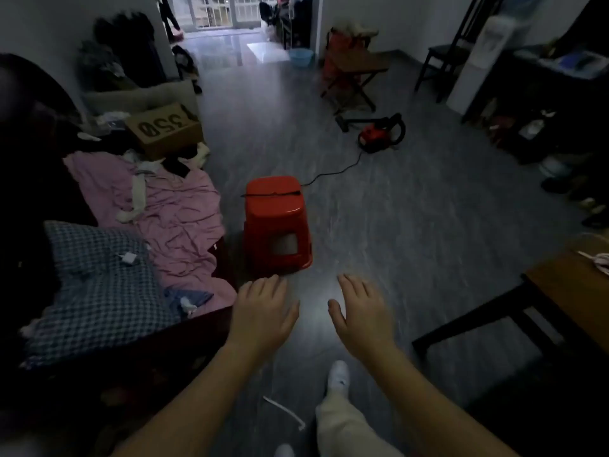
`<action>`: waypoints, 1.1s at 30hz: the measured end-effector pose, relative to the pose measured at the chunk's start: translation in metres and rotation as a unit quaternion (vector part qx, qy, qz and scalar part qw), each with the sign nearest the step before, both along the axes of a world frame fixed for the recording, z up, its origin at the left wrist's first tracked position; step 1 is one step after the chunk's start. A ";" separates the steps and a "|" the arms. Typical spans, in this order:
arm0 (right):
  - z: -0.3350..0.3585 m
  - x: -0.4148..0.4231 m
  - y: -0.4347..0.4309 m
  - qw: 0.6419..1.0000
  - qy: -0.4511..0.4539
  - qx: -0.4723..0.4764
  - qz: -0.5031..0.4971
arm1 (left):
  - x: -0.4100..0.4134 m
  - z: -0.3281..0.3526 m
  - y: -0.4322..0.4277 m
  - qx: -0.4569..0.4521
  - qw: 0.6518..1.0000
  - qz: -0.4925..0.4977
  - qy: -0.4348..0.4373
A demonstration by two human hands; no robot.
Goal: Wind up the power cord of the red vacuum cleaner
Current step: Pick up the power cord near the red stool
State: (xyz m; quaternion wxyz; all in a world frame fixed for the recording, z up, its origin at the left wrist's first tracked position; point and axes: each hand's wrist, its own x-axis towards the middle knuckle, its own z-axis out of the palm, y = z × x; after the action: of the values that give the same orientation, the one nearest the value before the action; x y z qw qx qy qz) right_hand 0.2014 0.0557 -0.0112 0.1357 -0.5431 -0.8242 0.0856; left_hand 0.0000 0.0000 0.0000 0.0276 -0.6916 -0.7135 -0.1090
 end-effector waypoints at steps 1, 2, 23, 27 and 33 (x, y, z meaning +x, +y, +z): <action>-0.003 0.001 0.012 1.000 0.004 -0.008 0.004 | 0.001 -0.004 0.011 -0.014 1.000 -0.002 0.000; -0.005 0.002 0.025 1.000 0.013 -0.014 0.000 | 0.003 -0.006 0.023 -0.028 1.000 0.001 0.000; -0.019 -0.049 0.326 0.995 0.013 -0.031 0.091 | -0.033 -0.023 0.290 -0.048 0.993 0.110 -0.024; -0.024 -0.084 0.384 0.996 0.015 -0.038 0.086 | -0.070 -0.042 0.354 -0.056 0.991 0.109 -0.054; -0.013 -0.133 0.466 0.996 0.010 -0.044 0.074 | -0.120 -0.051 0.445 -0.041 0.994 0.074 -0.072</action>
State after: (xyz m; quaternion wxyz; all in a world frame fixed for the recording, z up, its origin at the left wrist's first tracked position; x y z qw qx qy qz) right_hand 0.0688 0.5214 -0.0247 0.1134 -0.4854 -0.8560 0.1373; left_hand -0.1203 0.4452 -0.0507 -0.0439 -0.6279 -0.7667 -0.1268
